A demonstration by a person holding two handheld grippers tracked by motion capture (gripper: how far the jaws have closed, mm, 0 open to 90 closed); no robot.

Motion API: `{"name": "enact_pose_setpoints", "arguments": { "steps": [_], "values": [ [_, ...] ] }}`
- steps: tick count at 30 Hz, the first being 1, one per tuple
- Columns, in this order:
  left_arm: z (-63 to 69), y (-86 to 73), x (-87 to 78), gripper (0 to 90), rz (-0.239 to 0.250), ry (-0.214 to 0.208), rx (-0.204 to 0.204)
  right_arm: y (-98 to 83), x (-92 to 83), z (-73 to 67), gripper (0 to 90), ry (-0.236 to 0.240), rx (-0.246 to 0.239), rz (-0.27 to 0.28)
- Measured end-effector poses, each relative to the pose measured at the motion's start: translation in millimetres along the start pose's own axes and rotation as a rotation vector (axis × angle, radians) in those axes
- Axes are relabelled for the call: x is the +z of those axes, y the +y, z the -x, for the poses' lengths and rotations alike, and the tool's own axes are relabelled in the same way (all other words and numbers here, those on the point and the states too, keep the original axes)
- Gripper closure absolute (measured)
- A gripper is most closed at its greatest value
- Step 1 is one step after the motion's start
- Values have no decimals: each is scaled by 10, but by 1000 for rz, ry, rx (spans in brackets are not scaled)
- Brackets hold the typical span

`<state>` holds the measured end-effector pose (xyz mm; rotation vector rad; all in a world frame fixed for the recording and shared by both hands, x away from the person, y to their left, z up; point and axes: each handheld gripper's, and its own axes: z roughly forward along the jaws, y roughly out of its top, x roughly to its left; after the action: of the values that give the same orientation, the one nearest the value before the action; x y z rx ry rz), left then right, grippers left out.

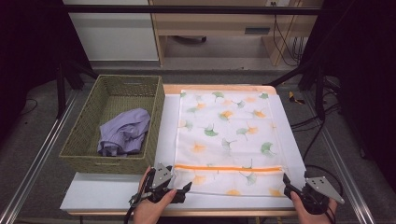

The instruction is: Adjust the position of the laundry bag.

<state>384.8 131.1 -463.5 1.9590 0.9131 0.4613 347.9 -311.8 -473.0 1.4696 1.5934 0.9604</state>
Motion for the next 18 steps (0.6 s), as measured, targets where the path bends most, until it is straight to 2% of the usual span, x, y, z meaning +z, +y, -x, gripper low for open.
{"name": "enact_pose_setpoints", "arguments": {
  "steps": [6,7,8,9,11,18],
  "values": [
    [-16,20,-45,98,-24,31,-13,15,-40,39,232,-5,20,-13],
    [-15,36,-57,114,-25,40,-21,32,-62,35,220,3,19,-36],
    [-8,74,-69,114,-50,55,-16,43,-73,26,222,5,11,-46],
    [-8,74,-69,115,-50,55,-16,43,-73,26,222,5,11,-46],
    [-5,99,-65,125,-70,64,-19,55,-74,5,236,4,-16,-71],
    [-15,91,-40,208,-114,61,-21,14,41,-148,330,63,-77,-158]
  ]
}}
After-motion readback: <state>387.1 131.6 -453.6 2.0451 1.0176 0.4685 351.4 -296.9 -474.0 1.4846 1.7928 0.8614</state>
